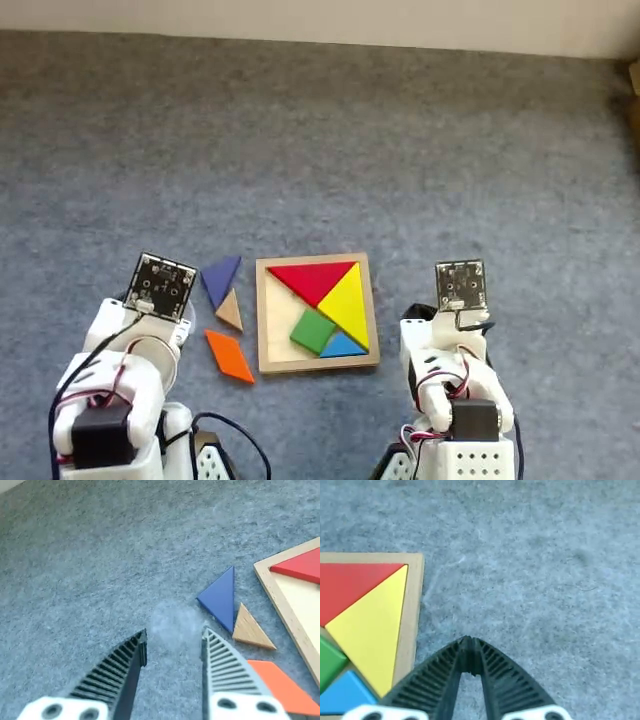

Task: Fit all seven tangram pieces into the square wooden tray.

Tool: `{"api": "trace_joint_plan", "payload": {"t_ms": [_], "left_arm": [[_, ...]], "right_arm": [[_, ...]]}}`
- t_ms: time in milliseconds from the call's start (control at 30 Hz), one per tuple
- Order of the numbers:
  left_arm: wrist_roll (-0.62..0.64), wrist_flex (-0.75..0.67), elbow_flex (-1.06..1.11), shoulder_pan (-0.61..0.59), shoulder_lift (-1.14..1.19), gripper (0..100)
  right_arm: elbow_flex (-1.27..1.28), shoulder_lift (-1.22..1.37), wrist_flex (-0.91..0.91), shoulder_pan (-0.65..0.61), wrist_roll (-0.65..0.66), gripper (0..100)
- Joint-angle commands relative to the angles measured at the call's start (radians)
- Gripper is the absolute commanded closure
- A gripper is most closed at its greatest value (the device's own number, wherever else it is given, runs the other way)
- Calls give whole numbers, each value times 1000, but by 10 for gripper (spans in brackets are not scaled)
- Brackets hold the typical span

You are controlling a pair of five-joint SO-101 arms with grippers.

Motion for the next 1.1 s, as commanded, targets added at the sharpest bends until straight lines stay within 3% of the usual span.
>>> {"api": "trace_joint_plan", "payload": {"t_ms": [0, 100, 200, 533, 833, 1067], "left_arm": [[-20, 3, -96, 25, 216, 796], [-18, 8, -165, 73, 423, 795], [68, 2, -213, 130, 616, 793], [241, -161, -234, 249, 1072, 793], [339, -245, -232, 278, 1213, 793], [356, -259, -231, 381, 1330, 793]], "right_arm": [[145, 5, -22, 10, -5, 990], [145, 5, -22, 10, -5, 990], [145, 5, -22, 10, -5, 990], [145, 5, -22, 10, -5, 990], [145, 5, 5, 8, -5, 990], [145, 5, 5, 10, -5, 990]]}}
